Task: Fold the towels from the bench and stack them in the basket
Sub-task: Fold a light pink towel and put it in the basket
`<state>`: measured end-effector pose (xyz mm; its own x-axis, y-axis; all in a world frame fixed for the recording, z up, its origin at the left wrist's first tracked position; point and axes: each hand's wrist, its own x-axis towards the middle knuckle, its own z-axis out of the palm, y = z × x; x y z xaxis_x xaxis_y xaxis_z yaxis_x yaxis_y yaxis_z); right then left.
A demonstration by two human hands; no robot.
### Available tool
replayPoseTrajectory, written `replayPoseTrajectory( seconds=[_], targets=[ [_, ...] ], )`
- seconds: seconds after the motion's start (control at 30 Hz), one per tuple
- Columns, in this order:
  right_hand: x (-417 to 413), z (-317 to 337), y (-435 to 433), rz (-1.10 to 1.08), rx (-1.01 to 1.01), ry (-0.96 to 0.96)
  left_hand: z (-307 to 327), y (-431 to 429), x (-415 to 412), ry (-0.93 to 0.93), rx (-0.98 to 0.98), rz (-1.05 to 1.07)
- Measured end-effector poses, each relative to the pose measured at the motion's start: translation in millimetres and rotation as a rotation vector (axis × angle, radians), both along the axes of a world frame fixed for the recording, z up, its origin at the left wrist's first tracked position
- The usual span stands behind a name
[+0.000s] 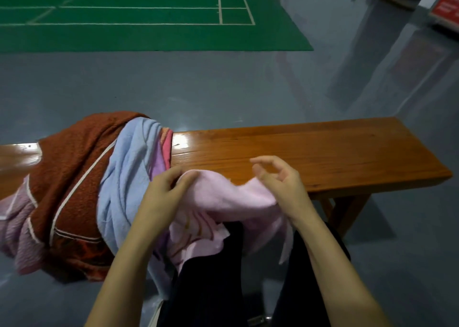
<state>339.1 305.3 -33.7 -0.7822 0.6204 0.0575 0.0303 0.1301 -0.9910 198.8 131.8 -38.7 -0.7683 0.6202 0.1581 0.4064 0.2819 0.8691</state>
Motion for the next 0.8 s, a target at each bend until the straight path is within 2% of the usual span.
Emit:
replayPoseTrajectory(
  seconds=[0.07, 0.17, 0.27, 0.4, 0.5, 0.67, 0.8],
  targets=[
    [-3, 7, -9, 0.238, -0.038, -0.038, 12, 13, 15, 0.007, 0.03, -0.102],
    [-12, 10, -19, 0.333, 0.023, -0.128, 23, 28, 29, 0.043, 0.047, -0.197],
    [-12, 7, -12, 0.299, 0.089, -0.144, 28, 26, 26, 0.04, 0.01, -0.199],
    [-6, -1, 1, 0.205, 0.132, -0.115, 26, 12, 11, 0.221, -0.198, -0.136],
    [-6, -9, 1, 0.132, 0.155, -0.109, 19, 3, 3, 0.26, -0.29, -0.061],
    [-4, -17, 10, 0.001, 0.162, -0.06, 6, -19, -20, 0.162, -0.361, -0.016],
    [-3, -21, 13, -0.055, 0.154, -0.054, -5, -31, -31, 0.067, -0.297, -0.017]
  ],
)
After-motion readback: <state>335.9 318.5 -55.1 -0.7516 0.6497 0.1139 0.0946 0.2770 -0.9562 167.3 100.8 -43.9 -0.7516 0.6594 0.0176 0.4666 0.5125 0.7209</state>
